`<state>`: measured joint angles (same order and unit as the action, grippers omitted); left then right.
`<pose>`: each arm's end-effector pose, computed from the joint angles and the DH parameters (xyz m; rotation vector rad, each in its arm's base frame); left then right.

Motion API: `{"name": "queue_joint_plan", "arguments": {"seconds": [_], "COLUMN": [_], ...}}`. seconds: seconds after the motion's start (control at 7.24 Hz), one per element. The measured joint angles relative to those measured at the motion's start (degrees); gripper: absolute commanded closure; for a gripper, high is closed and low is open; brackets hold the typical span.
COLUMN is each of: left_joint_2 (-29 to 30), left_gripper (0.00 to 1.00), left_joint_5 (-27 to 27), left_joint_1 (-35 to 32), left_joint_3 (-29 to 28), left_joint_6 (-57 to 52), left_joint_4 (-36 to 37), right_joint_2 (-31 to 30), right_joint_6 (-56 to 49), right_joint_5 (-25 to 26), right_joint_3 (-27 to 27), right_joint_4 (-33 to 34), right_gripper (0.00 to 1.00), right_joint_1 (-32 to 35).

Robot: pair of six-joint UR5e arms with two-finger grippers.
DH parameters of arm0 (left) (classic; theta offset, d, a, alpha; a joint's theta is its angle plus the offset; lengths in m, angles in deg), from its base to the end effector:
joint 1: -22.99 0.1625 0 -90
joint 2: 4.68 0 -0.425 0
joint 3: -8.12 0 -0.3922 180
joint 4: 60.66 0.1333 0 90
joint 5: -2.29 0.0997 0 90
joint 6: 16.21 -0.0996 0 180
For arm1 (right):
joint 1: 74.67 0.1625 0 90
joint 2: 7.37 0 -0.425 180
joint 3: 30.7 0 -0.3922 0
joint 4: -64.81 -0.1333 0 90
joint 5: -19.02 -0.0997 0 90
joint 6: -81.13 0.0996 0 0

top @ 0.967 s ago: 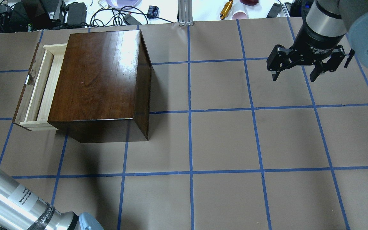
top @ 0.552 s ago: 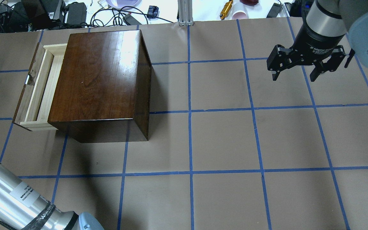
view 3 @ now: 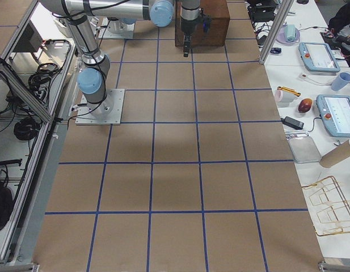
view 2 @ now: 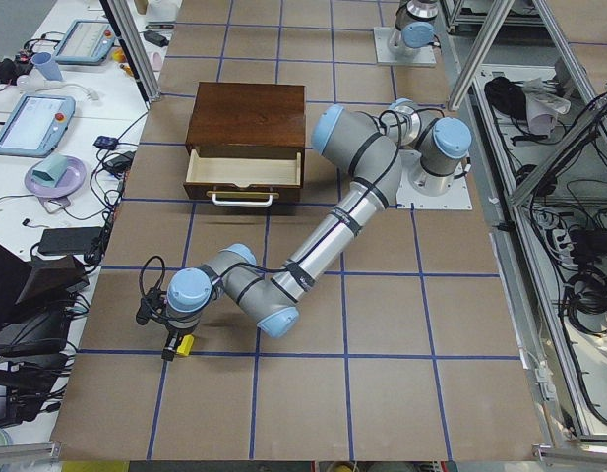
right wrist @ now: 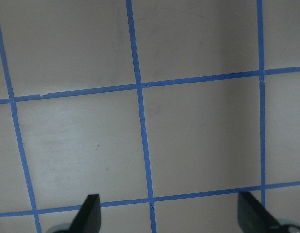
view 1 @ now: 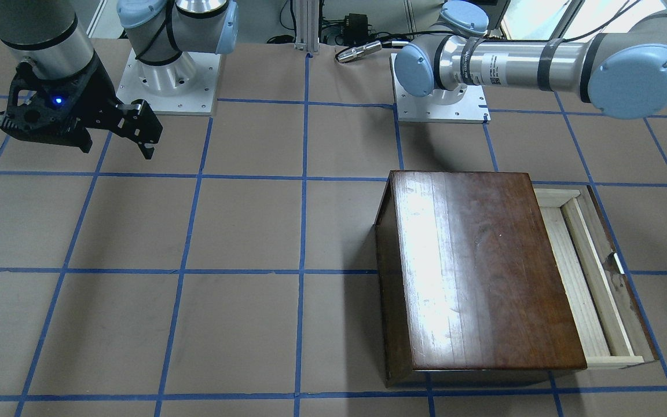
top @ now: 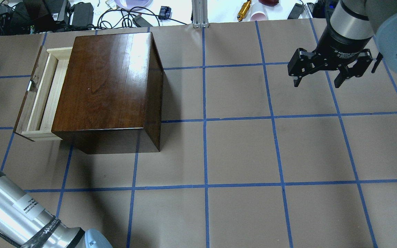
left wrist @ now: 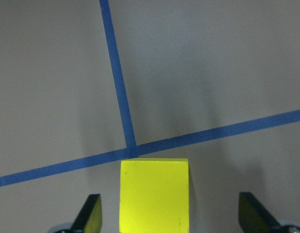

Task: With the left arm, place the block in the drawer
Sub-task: 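Lower and grasp the yellow cube with the left gripper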

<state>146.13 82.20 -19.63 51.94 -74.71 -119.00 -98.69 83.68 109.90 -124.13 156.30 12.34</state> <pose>0.5415 -0.7031 0.2062 0.3271 2.9547 -0.4776 0.1065 -0.4870 0.4723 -0.1510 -3.1226 -0.0170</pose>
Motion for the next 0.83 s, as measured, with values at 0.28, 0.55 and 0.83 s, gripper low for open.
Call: {"name": "queue_joint_plan", "arguments": {"seconds": [0.28, 0.55, 0.83], "left_joint_2": [1.6, 2.6, 2.8], "left_gripper": [0.0, 0.64, 1.0], "left_joint_5": [0.0, 0.0, 0.0], "left_joint_1": [0.0, 0.0, 0.0], "left_joint_3": [-1.1, -1.8, -1.9], "left_joint_6": [0.0, 0.0, -0.2], "left_joint_4": [0.4, 0.6, 0.6], "right_joint_2": [0.0, 0.0, 0.0], "right_joint_6": [0.0, 0.0, 0.0], "right_joint_5": [0.0, 0.0, 0.0], "right_joint_3": [0.0, 0.0, 0.0], "right_joint_4": [0.0, 0.0, 0.0], "right_gripper": [0.0, 0.0, 0.0], "right_joint_1": [0.0, 0.0, 0.0]}}
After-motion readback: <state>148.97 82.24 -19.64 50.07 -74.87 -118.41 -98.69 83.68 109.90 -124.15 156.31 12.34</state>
